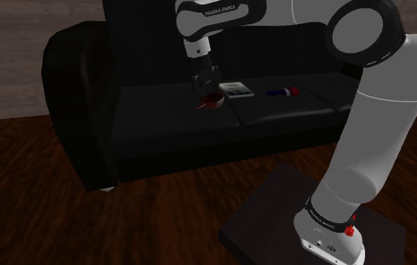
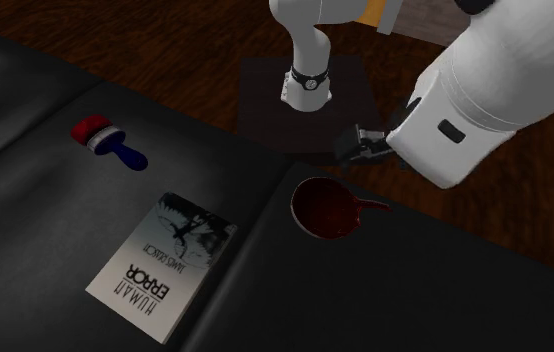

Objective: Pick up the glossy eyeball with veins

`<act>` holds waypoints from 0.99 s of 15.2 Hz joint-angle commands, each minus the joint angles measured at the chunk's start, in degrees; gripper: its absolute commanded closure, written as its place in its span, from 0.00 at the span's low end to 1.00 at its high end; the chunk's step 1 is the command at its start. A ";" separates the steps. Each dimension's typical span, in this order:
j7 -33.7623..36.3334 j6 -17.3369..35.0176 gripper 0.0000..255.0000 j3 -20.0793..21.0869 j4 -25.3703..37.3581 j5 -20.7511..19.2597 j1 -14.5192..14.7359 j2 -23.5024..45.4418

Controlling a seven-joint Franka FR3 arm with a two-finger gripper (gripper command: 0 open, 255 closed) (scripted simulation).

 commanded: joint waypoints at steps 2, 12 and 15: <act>0.52 -2.69 0.00 0.28 10.49 -1.12 0.85 8.83; 1.11 2.09 0.00 0.20 7.92 -1.42 0.93 11.34; 1.07 1.97 1.00 0.19 8.06 -1.42 0.92 11.35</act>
